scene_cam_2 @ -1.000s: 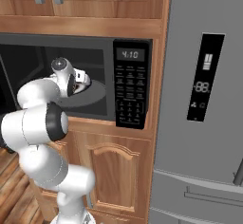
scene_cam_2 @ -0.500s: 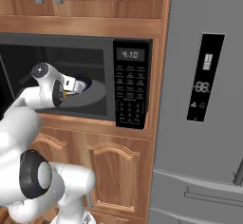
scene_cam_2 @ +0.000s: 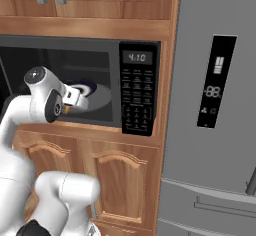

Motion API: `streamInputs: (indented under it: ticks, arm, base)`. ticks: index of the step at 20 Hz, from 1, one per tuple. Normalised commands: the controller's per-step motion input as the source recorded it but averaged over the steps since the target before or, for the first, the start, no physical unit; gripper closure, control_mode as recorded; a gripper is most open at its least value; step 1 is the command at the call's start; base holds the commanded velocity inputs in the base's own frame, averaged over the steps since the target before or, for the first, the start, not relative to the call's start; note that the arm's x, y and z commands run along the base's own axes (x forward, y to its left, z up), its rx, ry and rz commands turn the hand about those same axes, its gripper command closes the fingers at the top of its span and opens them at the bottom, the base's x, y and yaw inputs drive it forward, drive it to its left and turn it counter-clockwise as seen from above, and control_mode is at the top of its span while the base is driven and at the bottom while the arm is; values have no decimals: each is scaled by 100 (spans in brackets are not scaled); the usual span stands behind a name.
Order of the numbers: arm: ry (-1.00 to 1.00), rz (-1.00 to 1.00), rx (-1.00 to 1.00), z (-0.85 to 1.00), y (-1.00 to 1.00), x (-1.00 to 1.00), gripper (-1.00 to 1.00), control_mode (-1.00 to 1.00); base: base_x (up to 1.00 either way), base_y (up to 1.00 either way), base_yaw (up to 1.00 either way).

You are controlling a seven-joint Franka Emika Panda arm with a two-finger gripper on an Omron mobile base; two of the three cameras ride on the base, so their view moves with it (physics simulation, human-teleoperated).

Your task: Pick the shrimp from the microwave and place it on plate located on the counter.

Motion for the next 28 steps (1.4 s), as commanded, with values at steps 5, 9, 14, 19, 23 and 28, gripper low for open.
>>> streamInputs:
  ticks: [5,9,14,19,23,28]
  arm:
    - [0,0,0,4,-27,-99,100,-100]
    - [6,0,0,29,-1,-97,100,-100]
    - [10,-1,-2,46,-1,-71,100,-100]
    - [3,-2,-1,37,-19,-6,100,-100]
    - [0,3,0,6,-38,-32,100,-100]
    - [0,2,-1,4,-10,-50,100,-100]
  base:
    - [0,0,0]
    - [0,0,0]
    - [0,0,0]
    - [0,0,0]
    - [0,0,0]
    - [0,0,0]
